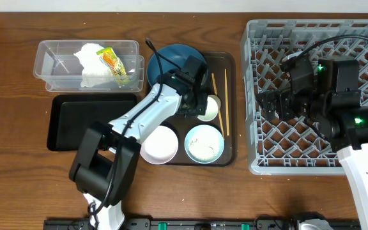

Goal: Sort waste into correct bins and load items into the dishwasher rack
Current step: 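Grasp the white cup with the left gripper and lift it, then hand the white cup from the left gripper to the right gripper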

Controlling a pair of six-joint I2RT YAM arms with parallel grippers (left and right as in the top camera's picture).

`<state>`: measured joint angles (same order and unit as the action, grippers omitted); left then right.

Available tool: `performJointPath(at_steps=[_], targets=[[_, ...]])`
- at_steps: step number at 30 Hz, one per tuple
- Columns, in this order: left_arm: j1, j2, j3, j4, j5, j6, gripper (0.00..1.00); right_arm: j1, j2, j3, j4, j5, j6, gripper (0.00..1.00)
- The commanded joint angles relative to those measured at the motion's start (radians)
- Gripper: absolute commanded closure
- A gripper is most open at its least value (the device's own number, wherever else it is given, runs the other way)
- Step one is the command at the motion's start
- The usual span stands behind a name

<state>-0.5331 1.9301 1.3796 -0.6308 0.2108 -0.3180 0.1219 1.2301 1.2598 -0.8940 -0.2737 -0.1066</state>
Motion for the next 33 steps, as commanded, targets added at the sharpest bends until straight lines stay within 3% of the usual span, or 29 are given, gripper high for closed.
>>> performJointPath(at_steps=[1, 5, 11, 18, 20, 28, 33], targets=[[0.020, -0.022, 0.012, -0.008, -0.013, -0.002, 0.94, -0.010, 0.001, 0.001, 0.000, -0.008, 0.005, 0.01], [0.035, -0.069, 0.027, -0.015, 0.022, -0.001, 0.94, -0.010, 0.001, 0.001, 0.003, -0.008, 0.008, 0.01], [0.127, -0.175, 0.027, -0.042, 0.311, 0.046, 0.94, -0.010, 0.013, 0.001, 0.054, -0.066, 0.076, 0.01], [0.301, -0.236, 0.027, -0.119, 0.760, 0.185, 0.94, -0.010, 0.126, 0.001, 0.158, -0.353, 0.076, 0.01], [0.337, -0.236, 0.027, -0.140, 0.875, 0.232, 0.94, -0.010, 0.176, 0.001, 0.201, -0.455, 0.076, 0.05], [0.395, -0.236, 0.027, -0.158, 1.091, 0.270, 0.94, -0.010, 0.328, 0.001, 0.426, -0.934, 0.026, 0.05], [0.400, -0.236, 0.027, -0.153, 1.210, 0.281, 0.94, -0.009, 0.386, 0.001, 0.510, -1.039, 0.022, 0.04]])
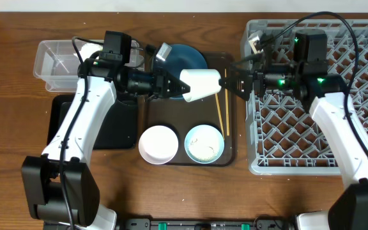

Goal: Sort waste into correct bins and load items into the dishwasher rack
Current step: 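Hand the white cup from the left gripper to the right gripper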

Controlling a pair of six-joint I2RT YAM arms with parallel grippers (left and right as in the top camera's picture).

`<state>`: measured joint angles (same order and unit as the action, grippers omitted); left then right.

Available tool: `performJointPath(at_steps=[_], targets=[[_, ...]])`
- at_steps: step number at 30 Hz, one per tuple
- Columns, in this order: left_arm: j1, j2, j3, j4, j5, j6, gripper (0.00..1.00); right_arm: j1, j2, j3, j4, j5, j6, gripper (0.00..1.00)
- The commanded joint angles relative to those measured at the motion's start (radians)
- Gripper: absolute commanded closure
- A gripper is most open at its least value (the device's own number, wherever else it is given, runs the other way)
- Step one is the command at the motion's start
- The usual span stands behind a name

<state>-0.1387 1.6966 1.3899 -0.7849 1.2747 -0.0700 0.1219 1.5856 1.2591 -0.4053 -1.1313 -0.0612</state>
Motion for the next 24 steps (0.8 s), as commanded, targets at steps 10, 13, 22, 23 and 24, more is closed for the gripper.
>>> performJointPath(at_steps=[10, 13, 22, 23, 24], targets=[[0.005, -0.002, 0.017, 0.004, 0.154, 0.033, 0.94, 0.056, 0.101, 0.002, 0.178, -0.355, -0.045, 0.08], [0.005, -0.002, 0.017, 0.004, 0.154, 0.033, 0.94, 0.075, 0.101, 0.002, 0.210, -0.365, -0.044, 0.11], [0.004, -0.002, 0.016, 0.004, 0.150, 0.037, 0.94, 0.101, 0.101, 0.002, 0.264, -0.388, -0.014, 0.44], [0.003, -0.002, 0.017, 0.004, 0.150, 0.037, 0.93, 0.101, 0.101, 0.002, 0.264, -0.388, -0.014, 0.46], [0.003, -0.002, 0.017, 0.004, 0.150, 0.037, 0.90, 0.101, 0.101, 0.002, 0.264, -0.388, -0.014, 0.48]])
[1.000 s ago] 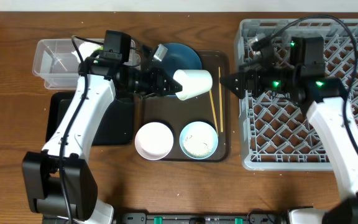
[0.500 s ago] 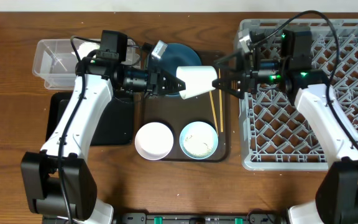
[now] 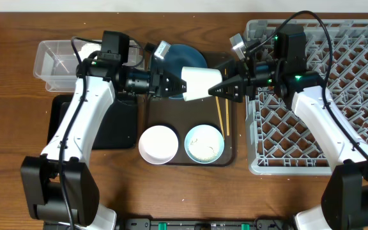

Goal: Sort waste into correct bins and load items into the dishwasher rack
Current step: 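Hand the white cup from the left gripper to the right gripper, then lower the white cup into the dish rack and open the right gripper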

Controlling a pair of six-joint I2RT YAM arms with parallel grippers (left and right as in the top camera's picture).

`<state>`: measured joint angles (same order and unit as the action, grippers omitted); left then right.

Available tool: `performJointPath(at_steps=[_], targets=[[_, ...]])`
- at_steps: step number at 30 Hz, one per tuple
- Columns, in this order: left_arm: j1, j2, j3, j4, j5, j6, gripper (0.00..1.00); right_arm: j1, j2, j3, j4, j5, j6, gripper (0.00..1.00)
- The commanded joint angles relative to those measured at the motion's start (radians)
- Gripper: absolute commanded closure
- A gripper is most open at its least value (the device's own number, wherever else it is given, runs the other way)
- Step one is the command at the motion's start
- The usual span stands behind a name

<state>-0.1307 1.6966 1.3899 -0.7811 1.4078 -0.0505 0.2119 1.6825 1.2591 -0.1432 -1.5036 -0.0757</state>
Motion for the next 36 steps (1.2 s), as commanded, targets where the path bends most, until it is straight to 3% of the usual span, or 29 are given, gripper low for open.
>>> performJointPath(at_steps=[1, 3, 7, 16, 19, 24, 31, 36], targets=[[-0.004, -0.002, 0.017, 0.001, 0.016, 0.018, 0.85, 0.011, 0.005, 0.002, 0.002, -0.016, 0.001, 0.50], [-0.004, -0.002, 0.017, 0.001, 0.012, 0.018, 0.76, 0.010, 0.005, 0.002, 0.002, -0.016, 0.001, 0.51], [-0.004, -0.002, 0.017, 0.001, 0.010, 0.017, 0.68, -0.018, 0.005, 0.002, 0.017, -0.004, 0.065, 0.54], [-0.004, -0.002, 0.017, 0.001, -0.044, 0.017, 0.61, -0.242, -0.005, 0.002, -0.023, 0.207, 0.350, 0.59], [-0.004, -0.002, 0.016, 0.001, -0.129, 0.017, 0.58, -0.291, -0.041, 0.002, -0.153, 0.340, 0.346, 0.57], [-0.008, -0.002, 0.017, 0.000, -0.350, 0.017, 0.58, -0.307, -0.159, 0.026, -0.481, 0.729, 0.269, 0.56], [-0.022, -0.002, 0.017, 0.000, -0.592, 0.016, 0.57, -0.234, -0.282, 0.156, -0.892, 1.190, 0.251, 0.57], [-0.024, -0.002, 0.016, -0.004, -0.680, 0.016, 0.57, -0.157, -0.279, 0.213, -1.090, 1.341, 0.255, 0.56]])
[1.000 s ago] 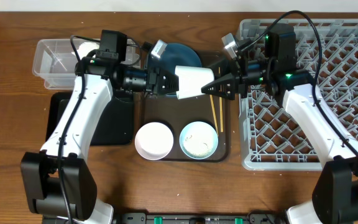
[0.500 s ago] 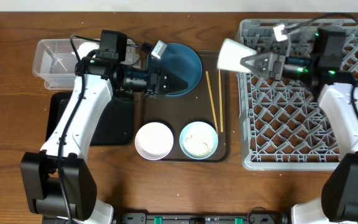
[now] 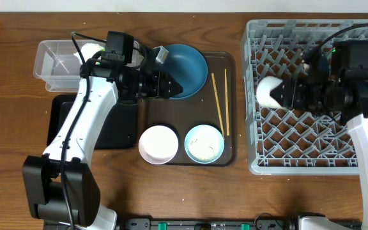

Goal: Sort waste into correct bins and load items into the dishwasher rack
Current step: 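Lower the white cup into the dish rack and open the right gripper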

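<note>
My right gripper [image 3: 281, 93] is shut on the white cup [image 3: 269, 91]. It holds the cup on its side over the left part of the grey dishwasher rack [image 3: 337, 161]. The left gripper [image 3: 176, 87] hangs open and empty over the near edge of the blue plate [image 3: 193, 62] on the brown tray [image 3: 230, 64]. On that tray also lie two chopsticks [image 3: 220, 112], a white bowl [image 3: 158, 144] and a light blue bowl [image 3: 204, 143] with residue.
A clear plastic bin [image 3: 57, 64] stands at the back left, with its contents mostly hidden by the left arm. A black tray [image 3: 66, 124] lies in front of it. The rack's tines stand close together under the cup.
The cup was between both grippers over the brown tray. Now only the right gripper holds it, over the rack. The left gripper has let go and drawn back a little.
My left gripper was first down at the white cup on the tray while the right hung over the rack. Then the left held the cup sideways above the tray, with the right reaching in open. The right's fingers then met the cup, and it now has the cup over the rack.
</note>
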Controlling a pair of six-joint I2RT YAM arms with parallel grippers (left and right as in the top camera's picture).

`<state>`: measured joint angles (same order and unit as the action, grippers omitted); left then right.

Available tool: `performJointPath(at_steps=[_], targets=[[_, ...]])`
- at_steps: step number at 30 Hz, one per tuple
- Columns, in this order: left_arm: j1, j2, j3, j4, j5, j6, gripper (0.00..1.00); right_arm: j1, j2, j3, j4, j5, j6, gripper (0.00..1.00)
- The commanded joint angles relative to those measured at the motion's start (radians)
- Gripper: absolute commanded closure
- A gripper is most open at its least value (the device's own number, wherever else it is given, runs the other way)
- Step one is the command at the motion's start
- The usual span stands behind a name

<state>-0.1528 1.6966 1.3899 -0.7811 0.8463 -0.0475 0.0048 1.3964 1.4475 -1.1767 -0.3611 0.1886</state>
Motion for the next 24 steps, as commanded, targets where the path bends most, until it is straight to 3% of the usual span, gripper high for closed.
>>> performJointPath(at_steps=[1, 7, 24], targets=[[-0.002, -0.002, 0.016, -0.005, -0.132, 0.014, 0.57, 0.062, 0.015, 0.024, -0.085, 0.206, -0.010, 0.55], [-0.002, -0.002, 0.016, -0.019, -0.198, 0.014, 0.57, 0.086, 0.103, 0.024, -0.204, 0.272, -0.010, 0.55], [-0.002, -0.002, 0.013, -0.027, -0.212, 0.014, 0.57, 0.089, 0.334, 0.024, -0.219, 0.311, -0.003, 0.52]])
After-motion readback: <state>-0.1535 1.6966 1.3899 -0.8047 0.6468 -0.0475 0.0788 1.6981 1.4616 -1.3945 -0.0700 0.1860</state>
